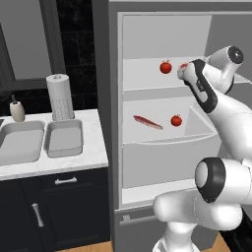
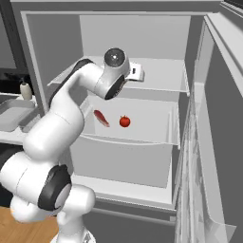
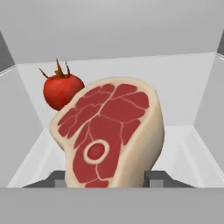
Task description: Place one tomato and one steak in each tupperware on the nearby counter, to pack two identical lunches.
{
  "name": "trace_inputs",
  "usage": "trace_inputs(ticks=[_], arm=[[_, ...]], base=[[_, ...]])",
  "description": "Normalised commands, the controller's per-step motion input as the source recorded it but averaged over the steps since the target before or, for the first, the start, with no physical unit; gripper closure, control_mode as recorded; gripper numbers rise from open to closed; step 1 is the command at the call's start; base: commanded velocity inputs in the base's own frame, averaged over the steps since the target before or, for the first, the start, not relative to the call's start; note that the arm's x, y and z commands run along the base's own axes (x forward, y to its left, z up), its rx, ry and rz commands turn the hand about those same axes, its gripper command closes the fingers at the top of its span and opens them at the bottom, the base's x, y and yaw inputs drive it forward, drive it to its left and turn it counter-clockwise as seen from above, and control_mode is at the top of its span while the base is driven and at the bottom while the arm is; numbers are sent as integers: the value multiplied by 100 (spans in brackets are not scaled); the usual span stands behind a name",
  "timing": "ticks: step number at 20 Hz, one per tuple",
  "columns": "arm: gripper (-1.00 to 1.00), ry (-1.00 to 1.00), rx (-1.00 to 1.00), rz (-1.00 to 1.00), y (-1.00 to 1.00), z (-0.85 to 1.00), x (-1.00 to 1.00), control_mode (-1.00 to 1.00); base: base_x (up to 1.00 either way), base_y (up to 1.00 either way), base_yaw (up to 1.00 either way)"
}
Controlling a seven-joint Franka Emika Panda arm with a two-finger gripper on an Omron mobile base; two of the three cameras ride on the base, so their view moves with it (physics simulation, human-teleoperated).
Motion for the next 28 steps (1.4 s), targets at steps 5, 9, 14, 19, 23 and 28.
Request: trace_inputs(ticks=[5,9,14,19,23,28], arm=[[100,-6,-10,5,23,0,-100,-100],[100,-2,-5,1,18,1,-100,-100],[100,-7,-2,7,2,-7,-100,-100],[100,-3,-4,13,8,-32,-100,-100],[100,6,-6,9,30,-57,-100,-100],[100,1,-2,1,8,-15,-20,100]], base=[[0,0,0],[0,0,0],[0,0,0],[0,0,0],[0,0,0],[-74,48,6]])
